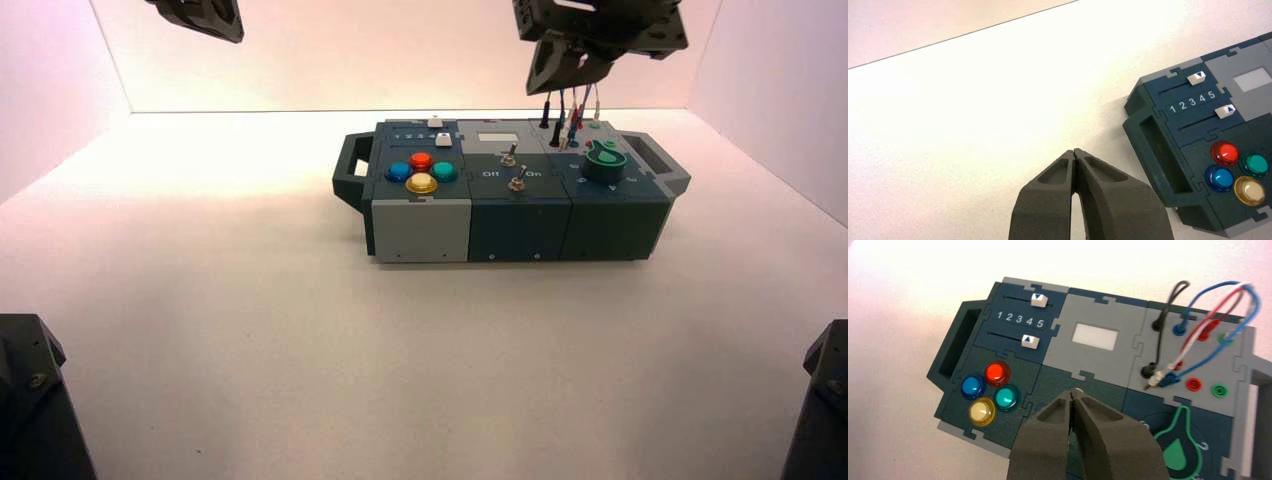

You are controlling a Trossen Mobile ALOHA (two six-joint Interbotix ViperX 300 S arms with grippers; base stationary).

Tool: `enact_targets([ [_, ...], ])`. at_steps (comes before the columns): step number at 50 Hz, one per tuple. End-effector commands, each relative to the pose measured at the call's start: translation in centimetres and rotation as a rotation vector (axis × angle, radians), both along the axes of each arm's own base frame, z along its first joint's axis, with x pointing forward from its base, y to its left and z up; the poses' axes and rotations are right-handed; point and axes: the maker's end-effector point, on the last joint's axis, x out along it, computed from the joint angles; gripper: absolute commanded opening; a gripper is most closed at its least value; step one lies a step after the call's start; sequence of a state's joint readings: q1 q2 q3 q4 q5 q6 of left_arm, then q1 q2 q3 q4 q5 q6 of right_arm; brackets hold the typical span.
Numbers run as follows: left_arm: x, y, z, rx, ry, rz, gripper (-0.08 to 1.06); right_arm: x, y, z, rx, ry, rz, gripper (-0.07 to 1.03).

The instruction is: Turn the knob to position 6.

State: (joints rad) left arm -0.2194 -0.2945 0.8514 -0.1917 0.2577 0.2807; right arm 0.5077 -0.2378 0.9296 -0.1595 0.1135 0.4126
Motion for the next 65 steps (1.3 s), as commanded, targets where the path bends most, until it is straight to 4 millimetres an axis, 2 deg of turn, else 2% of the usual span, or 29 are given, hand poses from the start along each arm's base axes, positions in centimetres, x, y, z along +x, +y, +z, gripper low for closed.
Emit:
enact_targets([
  [1,0.4,0.2,1.3,-0.009,-0.039,0.009,-0.03,0.4,-0.6,1.3,0.011,-0.029,-0.018,-0.02],
  [32,0.0,0.3,1.5,-0.014,-0.042,0.012,-0.03,-0.1,-1.5,1.2,-0.005,-0.027,-0.027,-0.02],
  [57,-0.2,0.2,1.3,-0.026,-0.035,0.018,-0.03,0.6,-6.6,-0.3,-0.032,0.02,-0.177,-0.02],
  [65,-0.1,0.0,1.6,-0.028,-0.048,0.013,-0.03,1.3,-6.9,0.2,-0.031,-0.007,-0.181,-0.02],
])
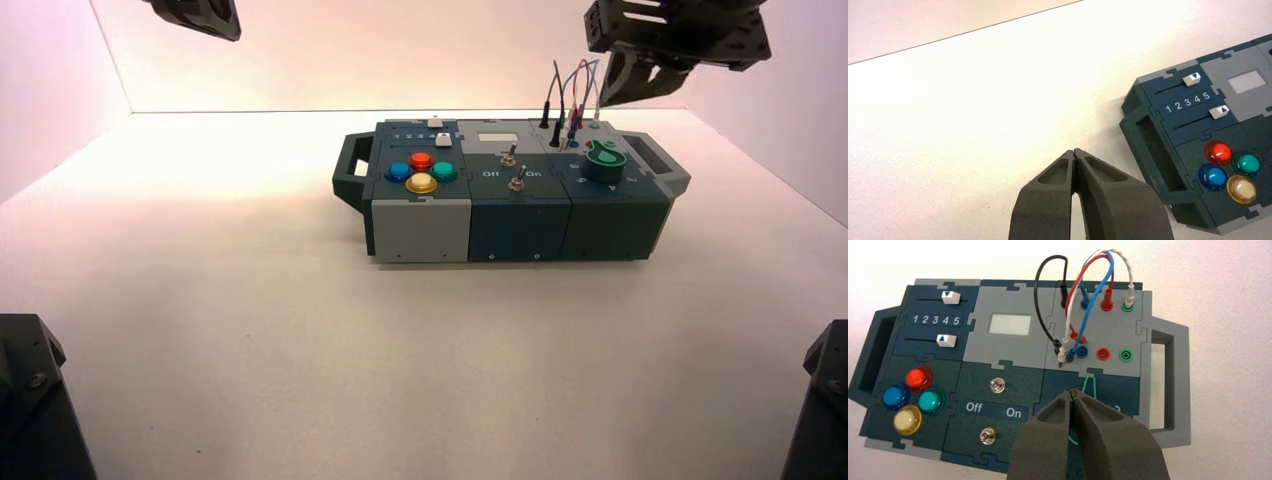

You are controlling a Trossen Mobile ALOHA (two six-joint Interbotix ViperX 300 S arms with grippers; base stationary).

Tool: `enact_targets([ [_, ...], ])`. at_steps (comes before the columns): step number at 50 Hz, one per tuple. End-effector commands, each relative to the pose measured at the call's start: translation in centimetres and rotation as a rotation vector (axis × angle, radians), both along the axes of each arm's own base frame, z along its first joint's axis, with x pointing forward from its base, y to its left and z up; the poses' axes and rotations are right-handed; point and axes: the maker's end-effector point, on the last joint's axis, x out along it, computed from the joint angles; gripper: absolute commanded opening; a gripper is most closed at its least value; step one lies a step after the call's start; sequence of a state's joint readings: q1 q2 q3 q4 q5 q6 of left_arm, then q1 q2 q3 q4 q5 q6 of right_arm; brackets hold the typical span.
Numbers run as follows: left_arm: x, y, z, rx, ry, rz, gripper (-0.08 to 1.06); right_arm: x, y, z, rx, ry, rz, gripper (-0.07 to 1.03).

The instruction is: Turn the knob to position 6.

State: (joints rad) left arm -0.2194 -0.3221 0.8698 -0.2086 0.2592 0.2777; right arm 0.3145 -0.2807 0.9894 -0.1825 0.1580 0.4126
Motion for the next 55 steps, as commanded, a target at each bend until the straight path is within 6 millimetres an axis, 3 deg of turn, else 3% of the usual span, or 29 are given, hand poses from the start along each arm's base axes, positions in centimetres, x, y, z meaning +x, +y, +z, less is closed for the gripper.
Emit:
enact_targets([
  [1,0.5,-0.1,1.4,-0.013,-0.047,0.004,-0.03,1.1,0.1,1.4,0.008,-0.057,0.005,-0.02],
  [29,0.4,-1.1,1.5,-0.01,-0.066,-0.029,-0.03,3.8,-0.6,-2.7,-0.023,0.039,-0.028,-0.02],
  [42,0.5,-1.1,1.4,-0.007,-0.069,-0.03,-0.03,3.9,-2.0,-2.5,-0.022,0.035,-0.068,-0.02],
  [55,0.5,-1.1,1.1,-0.005,-0.061,-0.029,-0.03,3.9,-2.2,-2.8,-0.023,0.044,-0.074,-0.02],
])
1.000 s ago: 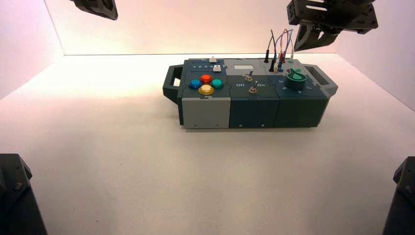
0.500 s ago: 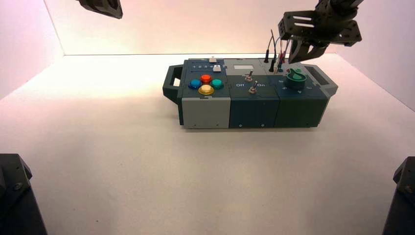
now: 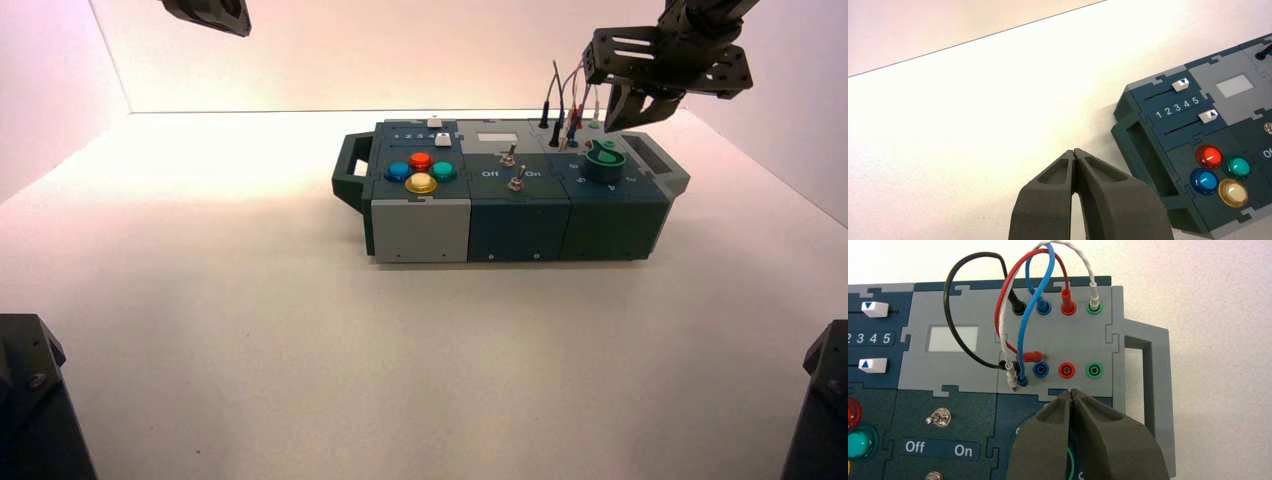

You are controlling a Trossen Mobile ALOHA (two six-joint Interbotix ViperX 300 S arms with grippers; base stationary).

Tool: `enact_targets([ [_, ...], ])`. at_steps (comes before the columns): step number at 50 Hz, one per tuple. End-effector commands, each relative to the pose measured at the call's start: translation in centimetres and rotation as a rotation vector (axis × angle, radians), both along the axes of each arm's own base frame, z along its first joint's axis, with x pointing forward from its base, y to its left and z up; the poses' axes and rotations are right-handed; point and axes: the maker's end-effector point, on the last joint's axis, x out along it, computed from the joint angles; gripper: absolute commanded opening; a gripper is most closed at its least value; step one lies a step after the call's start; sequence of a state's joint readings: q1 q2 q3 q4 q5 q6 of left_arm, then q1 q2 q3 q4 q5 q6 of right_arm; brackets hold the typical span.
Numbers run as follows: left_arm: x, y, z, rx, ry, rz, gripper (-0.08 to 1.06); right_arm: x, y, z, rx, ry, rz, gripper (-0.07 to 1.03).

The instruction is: Turn the knob to position 6.

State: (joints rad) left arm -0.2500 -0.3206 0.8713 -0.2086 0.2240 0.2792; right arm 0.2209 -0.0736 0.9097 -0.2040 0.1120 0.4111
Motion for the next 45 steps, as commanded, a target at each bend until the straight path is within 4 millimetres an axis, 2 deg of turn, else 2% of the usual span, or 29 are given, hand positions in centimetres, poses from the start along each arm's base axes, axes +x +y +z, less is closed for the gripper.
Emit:
enact_targets([
  [1,0.4,-0.2,0.8,-0.002,-0.028,-0.004,-0.03,0.7,0.0,1.0,0.007,-0.034,-0.003,-0.02],
  [45,0.3,-0.1,1.0,-0.004,-0.034,-0.004,-0.03,1.5,0.2,-0.5,0.0,0.002,-0.002,-0.02],
])
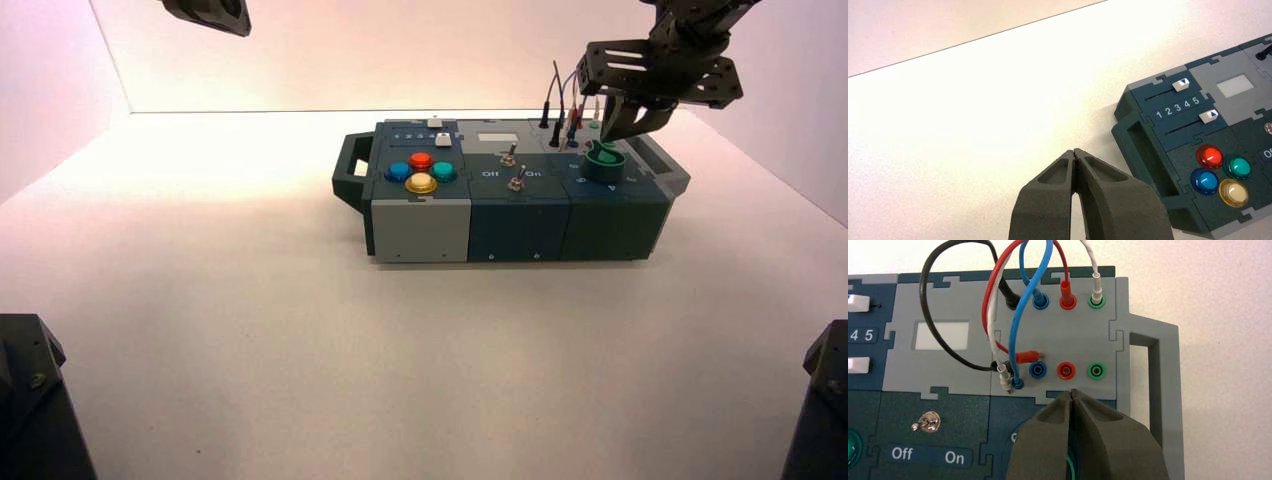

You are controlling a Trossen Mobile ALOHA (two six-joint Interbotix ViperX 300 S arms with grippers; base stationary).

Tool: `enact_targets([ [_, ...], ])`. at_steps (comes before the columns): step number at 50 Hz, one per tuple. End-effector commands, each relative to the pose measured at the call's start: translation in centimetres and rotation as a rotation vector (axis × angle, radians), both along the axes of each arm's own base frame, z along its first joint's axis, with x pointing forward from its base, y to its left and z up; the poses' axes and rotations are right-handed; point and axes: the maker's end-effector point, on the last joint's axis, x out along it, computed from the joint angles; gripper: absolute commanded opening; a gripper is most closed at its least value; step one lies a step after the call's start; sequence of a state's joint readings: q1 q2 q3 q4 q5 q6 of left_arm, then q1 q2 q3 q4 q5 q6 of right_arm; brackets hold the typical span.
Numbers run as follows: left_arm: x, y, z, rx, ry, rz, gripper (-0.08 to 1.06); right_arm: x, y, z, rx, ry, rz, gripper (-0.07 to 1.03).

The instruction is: Turn the knob to position 6.

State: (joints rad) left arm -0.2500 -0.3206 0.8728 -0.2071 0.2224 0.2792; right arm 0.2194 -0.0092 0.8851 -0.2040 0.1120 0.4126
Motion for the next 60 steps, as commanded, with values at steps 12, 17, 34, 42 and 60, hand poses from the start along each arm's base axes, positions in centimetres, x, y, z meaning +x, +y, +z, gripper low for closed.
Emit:
enact_targets([
  [12,0.34,-0.16,1.01,-0.005,-0.033,-0.003,-0.03,1.26,0.19,0.81,0.007,-0.033,0.0,-0.02],
  [17,0.32,-0.21,1.01,-0.005,-0.033,-0.005,-0.03,1.33,0.22,0.87,0.009,-0.035,-0.002,-0.02],
  [34,0.33,-0.16,1.06,-0.005,-0.035,-0.003,-0.03,1.46,0.31,0.99,0.013,-0.038,-0.004,-0.02],
  [42,0.35,-0.16,1.03,-0.005,-0.035,-0.003,-0.03,1.46,0.31,0.99,0.015,-0.037,-0.008,-0.02],
  [60,0.39,-0.15,1.07,-0.006,-0.038,-0.002,-0.03,1.79,0.8,0.73,0.02,-0.031,-0.004,-0.02],
])
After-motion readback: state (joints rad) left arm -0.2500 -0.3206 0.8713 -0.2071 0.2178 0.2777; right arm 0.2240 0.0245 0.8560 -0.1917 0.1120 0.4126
